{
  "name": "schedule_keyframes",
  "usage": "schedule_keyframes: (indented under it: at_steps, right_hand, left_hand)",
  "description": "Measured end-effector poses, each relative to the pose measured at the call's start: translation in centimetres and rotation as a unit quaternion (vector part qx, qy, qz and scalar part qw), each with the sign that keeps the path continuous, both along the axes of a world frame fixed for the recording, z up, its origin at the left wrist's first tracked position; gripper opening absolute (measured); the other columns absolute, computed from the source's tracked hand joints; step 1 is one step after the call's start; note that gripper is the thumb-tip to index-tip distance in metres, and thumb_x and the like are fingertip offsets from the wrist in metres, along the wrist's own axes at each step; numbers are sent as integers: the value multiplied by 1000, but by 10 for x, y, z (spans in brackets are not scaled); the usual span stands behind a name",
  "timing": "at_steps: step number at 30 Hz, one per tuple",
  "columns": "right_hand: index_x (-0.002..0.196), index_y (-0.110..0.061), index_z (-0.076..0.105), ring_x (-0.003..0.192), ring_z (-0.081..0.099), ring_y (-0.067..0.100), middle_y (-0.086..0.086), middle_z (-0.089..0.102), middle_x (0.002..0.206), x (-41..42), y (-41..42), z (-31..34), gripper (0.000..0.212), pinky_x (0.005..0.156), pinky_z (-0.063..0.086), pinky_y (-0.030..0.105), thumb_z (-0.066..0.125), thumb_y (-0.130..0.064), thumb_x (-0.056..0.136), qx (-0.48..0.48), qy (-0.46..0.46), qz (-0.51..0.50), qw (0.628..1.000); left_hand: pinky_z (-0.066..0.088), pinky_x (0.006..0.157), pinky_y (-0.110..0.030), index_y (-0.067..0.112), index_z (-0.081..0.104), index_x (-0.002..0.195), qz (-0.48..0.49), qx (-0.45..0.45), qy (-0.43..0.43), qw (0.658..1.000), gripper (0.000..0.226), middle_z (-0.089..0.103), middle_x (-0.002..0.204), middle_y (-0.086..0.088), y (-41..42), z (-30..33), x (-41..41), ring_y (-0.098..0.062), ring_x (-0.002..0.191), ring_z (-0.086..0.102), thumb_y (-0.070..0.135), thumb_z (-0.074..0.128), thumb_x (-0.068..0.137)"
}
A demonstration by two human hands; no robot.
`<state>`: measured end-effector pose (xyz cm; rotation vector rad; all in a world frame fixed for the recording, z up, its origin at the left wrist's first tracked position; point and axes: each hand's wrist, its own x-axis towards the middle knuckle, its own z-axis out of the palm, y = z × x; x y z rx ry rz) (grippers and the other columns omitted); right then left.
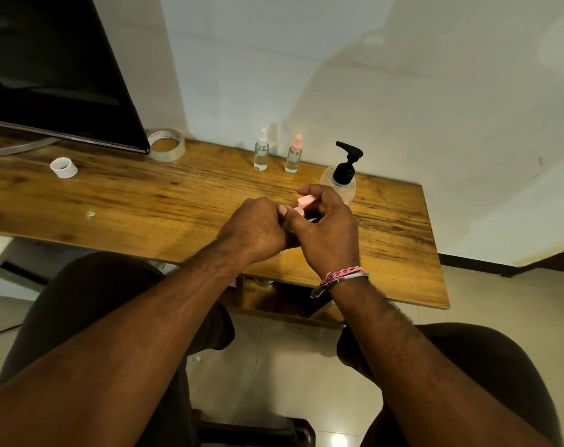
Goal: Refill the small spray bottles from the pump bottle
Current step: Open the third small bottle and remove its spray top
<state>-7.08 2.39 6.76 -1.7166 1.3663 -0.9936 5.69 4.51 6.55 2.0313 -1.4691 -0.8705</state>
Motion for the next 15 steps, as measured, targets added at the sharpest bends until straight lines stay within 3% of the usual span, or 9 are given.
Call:
schedule_keyframes:
  at_steps: [4,8,12,15]
  right_hand:
    - [131,-36,66,96,66,-5,-13,72,110,-4,0,3,48,74,51,5,76,-18,87,2,27,35,999]
    - [141,-35,55,95,69,2,-12,67,115,-9,-2,8,68,74,59,19,76,-11,81,4,31,57,998]
    - [129,-30,63,90,69,3,-13,69,104,-10,-4,6,56,72,60,20,77,-9,79,21,26,61,998]
    - [120,-29,67,93,67,2,-13,71,102,-10,-3,3,45,72,57,17,74,-8,81,31,16,69,997]
  left_hand:
    - [64,75,-37,34,71,83,-16,19,-19,1000,16,71,77,6,-1,-3,2,-12,75,70,37,86,85]
    - [65,74,-40,30,78,87,-23,25,-25,999,15,74,78,6,-2,-5,2,-14,74,71,40,88,83]
    - [63,69,-36,35,70,74,-33,26,-37,998,21,72,74,7,-2,-7,2,-13,72,70,41,88,82]
    - [62,68,-34,33,71,78,-32,30,-42,998,19,71,75,5,-2,-7,1,-13,71,70,40,88,82]
